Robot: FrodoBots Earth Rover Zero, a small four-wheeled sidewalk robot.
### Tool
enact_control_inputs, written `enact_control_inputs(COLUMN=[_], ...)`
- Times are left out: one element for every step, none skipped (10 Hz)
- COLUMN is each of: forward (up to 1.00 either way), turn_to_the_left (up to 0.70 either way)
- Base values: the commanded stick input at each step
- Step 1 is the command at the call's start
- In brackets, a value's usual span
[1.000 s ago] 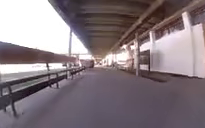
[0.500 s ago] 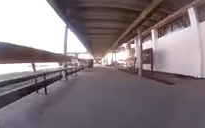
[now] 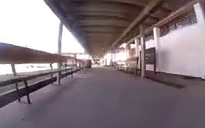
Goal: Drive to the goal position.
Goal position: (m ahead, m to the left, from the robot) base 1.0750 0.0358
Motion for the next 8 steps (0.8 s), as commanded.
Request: enact_control_inputs(forward=[1.0, 1.0, 1.0, 1.0, 1.0, 1.0, 1.0, 1.0], turn_to_the_left=[0.01, 0.01, 0.01, 0.41, 0.41, 0.34, 0.16, 0.01])
